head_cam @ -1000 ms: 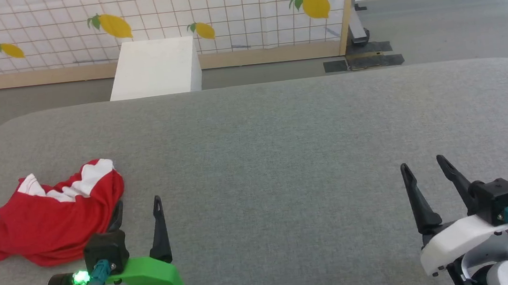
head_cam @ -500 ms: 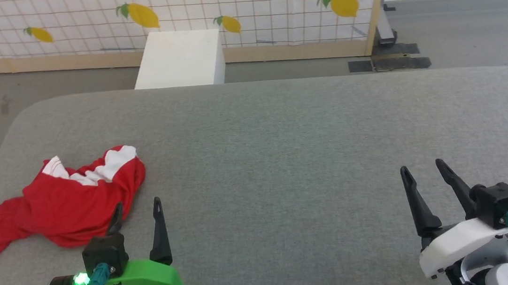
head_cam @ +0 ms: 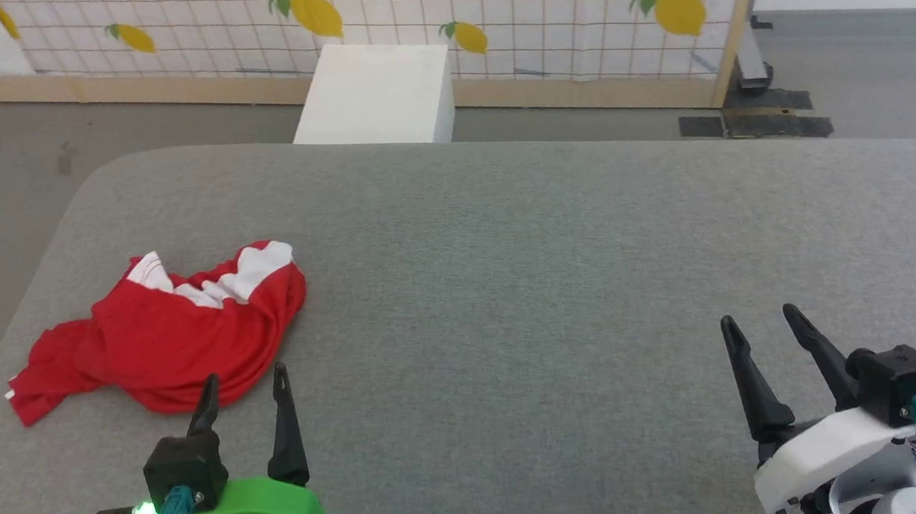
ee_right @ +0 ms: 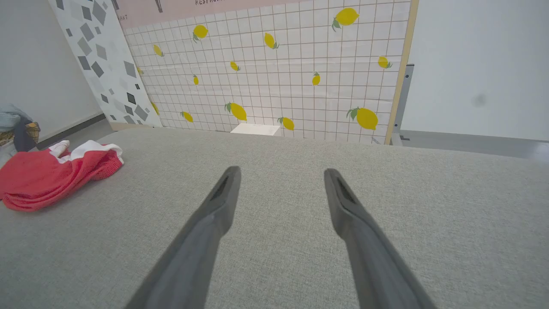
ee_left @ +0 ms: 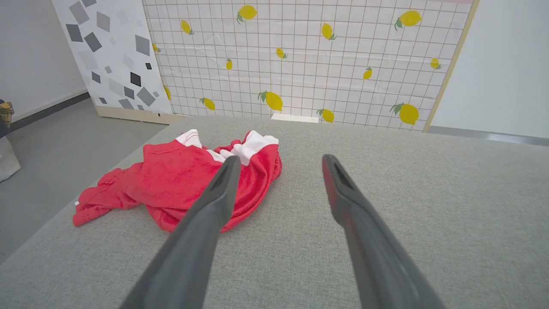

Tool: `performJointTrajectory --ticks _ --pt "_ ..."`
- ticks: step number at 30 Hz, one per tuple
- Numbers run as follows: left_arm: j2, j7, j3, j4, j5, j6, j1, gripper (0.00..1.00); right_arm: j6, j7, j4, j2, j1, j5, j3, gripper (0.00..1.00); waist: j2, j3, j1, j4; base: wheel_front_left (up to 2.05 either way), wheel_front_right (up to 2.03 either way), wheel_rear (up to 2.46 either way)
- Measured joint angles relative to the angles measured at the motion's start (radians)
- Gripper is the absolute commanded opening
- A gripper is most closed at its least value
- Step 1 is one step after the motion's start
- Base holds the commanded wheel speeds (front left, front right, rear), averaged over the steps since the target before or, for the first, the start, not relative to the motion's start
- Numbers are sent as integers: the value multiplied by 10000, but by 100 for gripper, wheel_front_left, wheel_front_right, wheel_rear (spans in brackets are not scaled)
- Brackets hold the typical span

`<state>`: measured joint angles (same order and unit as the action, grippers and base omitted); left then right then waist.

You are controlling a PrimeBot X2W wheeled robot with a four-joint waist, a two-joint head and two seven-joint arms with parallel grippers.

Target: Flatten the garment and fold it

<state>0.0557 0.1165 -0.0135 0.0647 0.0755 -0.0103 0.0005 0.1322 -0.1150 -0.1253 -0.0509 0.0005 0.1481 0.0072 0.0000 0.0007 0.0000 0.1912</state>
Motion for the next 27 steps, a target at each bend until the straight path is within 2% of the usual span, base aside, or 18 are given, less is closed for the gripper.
performJointTrajectory --ticks 27 --pt "0 541 -17 217 245 -186 201 100 0 -545 -752 0 8 397 136 100 0 -26 0 1258 0 0 0"
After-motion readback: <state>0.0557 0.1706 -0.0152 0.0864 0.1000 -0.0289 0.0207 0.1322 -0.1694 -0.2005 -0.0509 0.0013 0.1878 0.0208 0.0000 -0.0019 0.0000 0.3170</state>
